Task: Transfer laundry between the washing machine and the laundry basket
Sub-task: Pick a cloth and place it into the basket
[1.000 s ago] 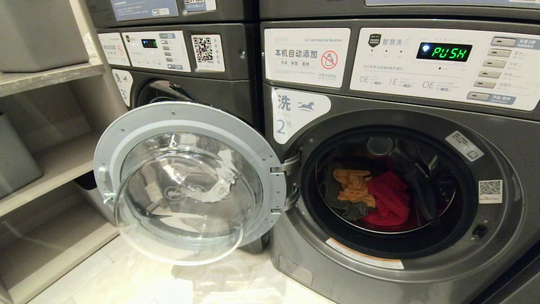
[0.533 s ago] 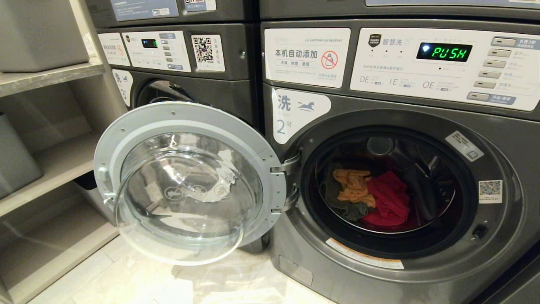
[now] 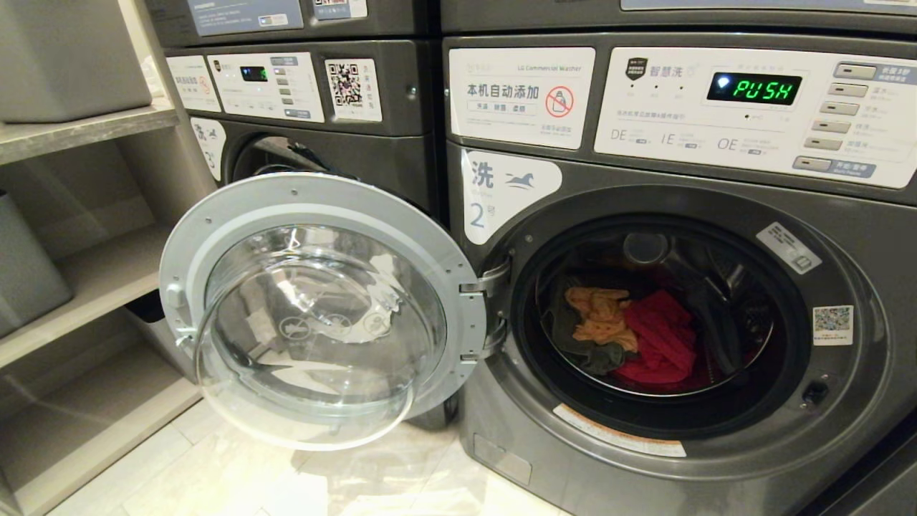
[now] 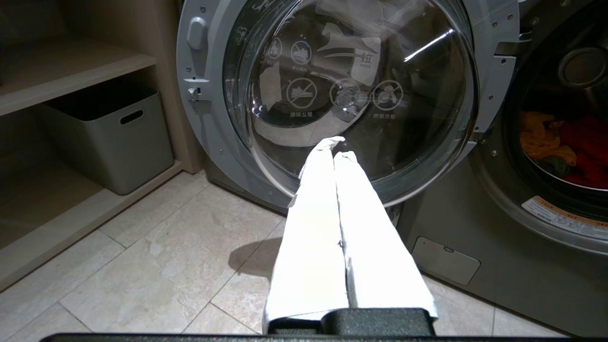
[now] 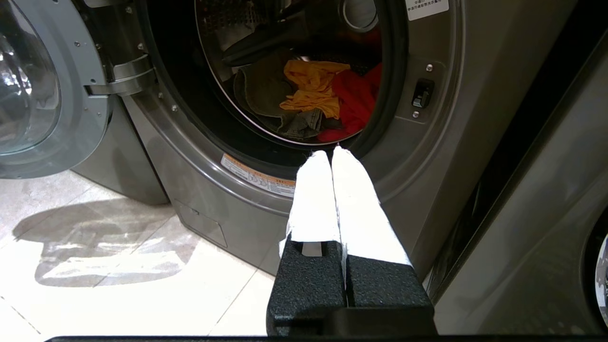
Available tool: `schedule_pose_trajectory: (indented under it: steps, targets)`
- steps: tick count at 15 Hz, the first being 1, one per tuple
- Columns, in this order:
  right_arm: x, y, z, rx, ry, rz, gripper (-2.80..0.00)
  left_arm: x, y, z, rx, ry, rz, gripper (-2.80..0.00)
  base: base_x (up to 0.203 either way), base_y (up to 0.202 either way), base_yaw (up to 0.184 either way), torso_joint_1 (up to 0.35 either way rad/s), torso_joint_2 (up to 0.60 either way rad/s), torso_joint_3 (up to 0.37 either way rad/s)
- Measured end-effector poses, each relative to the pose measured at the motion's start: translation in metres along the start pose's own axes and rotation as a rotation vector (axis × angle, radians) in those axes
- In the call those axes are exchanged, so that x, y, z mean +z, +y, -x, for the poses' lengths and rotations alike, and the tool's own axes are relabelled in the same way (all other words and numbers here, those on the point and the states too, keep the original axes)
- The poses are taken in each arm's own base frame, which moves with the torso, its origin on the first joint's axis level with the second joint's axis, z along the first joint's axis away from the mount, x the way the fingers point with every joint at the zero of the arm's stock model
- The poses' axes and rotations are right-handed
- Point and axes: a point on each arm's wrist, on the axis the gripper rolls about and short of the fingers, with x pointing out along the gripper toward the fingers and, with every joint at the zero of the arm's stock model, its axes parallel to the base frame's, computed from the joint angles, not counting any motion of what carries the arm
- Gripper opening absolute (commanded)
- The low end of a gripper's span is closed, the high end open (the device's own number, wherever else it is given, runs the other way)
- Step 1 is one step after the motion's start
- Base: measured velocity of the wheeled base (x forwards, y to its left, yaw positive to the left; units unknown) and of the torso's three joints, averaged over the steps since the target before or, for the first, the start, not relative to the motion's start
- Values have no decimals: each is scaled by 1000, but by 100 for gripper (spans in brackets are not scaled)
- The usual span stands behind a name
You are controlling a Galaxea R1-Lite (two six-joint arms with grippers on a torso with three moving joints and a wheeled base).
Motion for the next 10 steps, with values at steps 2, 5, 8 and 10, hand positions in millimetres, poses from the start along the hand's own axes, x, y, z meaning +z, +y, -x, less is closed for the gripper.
schedule_pose_trajectory:
  steps: [2, 5, 8, 10]
  targets:
    - [0, 0, 0, -1, 0, 0, -280, 0, 0, 0, 0, 0, 0, -280, 0, 0, 0, 0, 0, 0]
    - [0, 0, 0, 0, 0, 0, -280, 0, 0, 0, -1, 0, -1, -280, 0, 0, 0, -1, 0, -12]
    - [0, 0, 0, 0, 0, 0, -280, 0, 0, 0, 0, -1, 0, -280, 0, 0, 0, 1, 4, -136]
    - [0, 0, 0, 0, 0, 1, -280, 0, 0, 0, 0, -1, 4, -280, 0, 0, 0, 1, 5, -178]
